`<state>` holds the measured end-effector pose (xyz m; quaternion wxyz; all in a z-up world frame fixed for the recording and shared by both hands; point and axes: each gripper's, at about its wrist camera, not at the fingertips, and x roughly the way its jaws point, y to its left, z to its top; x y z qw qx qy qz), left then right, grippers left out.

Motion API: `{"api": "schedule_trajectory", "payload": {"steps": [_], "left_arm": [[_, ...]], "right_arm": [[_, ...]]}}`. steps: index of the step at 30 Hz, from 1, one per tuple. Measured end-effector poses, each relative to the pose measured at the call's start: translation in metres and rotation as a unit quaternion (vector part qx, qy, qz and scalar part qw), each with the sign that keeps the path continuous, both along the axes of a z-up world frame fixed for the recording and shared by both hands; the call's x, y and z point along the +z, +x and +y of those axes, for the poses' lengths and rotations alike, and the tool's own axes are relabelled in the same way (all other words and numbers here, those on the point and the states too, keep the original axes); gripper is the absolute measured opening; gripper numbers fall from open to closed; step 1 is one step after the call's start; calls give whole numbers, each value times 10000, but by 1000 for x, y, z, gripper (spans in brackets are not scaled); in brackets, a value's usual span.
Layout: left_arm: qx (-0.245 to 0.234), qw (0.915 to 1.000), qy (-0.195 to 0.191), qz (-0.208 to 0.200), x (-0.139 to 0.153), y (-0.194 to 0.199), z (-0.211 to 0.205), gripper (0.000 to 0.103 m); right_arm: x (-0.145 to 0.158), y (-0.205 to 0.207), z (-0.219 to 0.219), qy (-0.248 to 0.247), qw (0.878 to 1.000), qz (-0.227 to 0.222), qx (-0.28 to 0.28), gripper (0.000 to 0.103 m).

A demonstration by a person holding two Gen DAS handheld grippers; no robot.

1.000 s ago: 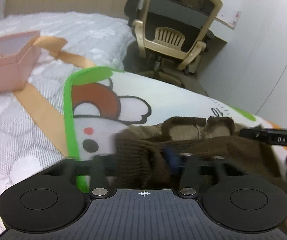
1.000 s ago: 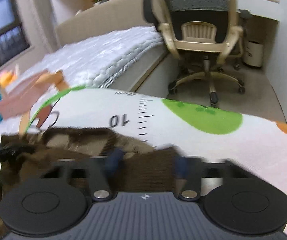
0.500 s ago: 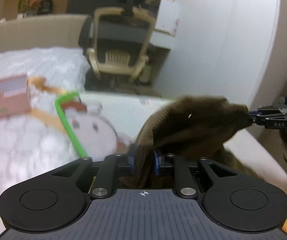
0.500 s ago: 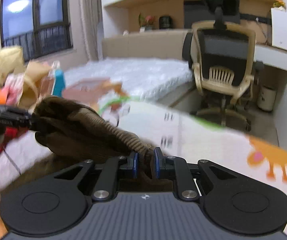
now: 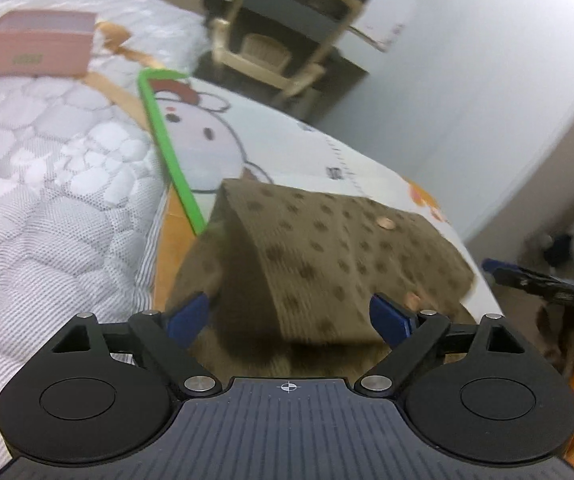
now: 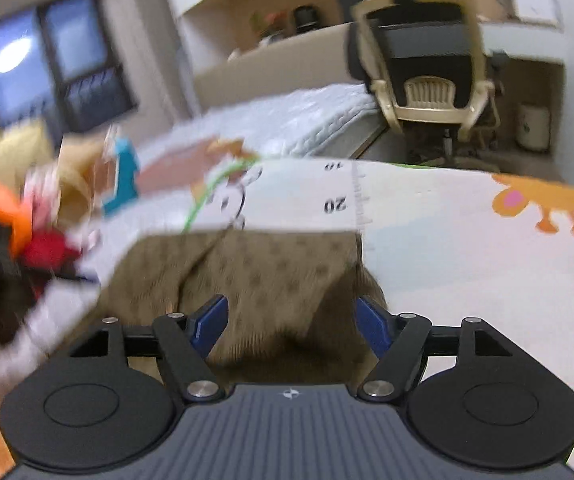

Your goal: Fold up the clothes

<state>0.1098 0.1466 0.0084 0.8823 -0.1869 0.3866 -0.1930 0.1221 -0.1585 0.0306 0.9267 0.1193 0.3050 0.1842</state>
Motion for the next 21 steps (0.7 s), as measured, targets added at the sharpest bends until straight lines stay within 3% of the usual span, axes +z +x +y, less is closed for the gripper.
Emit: {"api": "schedule_trajectory", "payload": {"steps": [3, 4, 5, 6, 7, 9, 14, 17, 19, 20, 21], "left_arm": [[187, 9997, 57, 119, -13, 19, -15, 86], [205, 9996, 156, 106, -14, 22, -21, 76], [194, 9994, 274, 87, -12, 24, -26, 66], [132, 9990, 426, 57, -7, 24, -30, 41], [65, 9984, 556, -9, 0, 23, -34, 26], [-97, 9968, 738, -295, 26, 13, -38, 22], [-541, 9900, 830, -999, 86, -48, -37, 23], [-638, 9912, 852, -790, 73, -79, -35, 33], [-651, 9945, 738, -357, 47, -89, -29, 46], [-651, 9956, 660, -99, 31, -92, -26, 49], [-641, 9962, 579, 106, 20, -93, -21, 56]], "right_arm": [[-23, 25, 6, 140, 9994, 229, -218, 70], [-27, 28, 12, 61, 9995, 254, -149, 63], [-30, 30, 18, -18, 9996, 279, -80, 37], [-34, 33, 24, -97, 9995, 305, -10, 17], [-30, 31, 30, -246, 9994, 221, 43, 10], [-6, 17, 37, -558, 9983, -115, 132, 9], [48, -40, 34, -632, 9950, -629, 445, 9], [37, -70, 30, -648, 9955, -466, 518, 11], [12, -80, 29, -797, 9955, -112, 496, 25], [-2, -83, 27, -877, 9950, 126, 456, 41], [-14, -85, 23, -920, 9944, 326, 399, 50]]}}
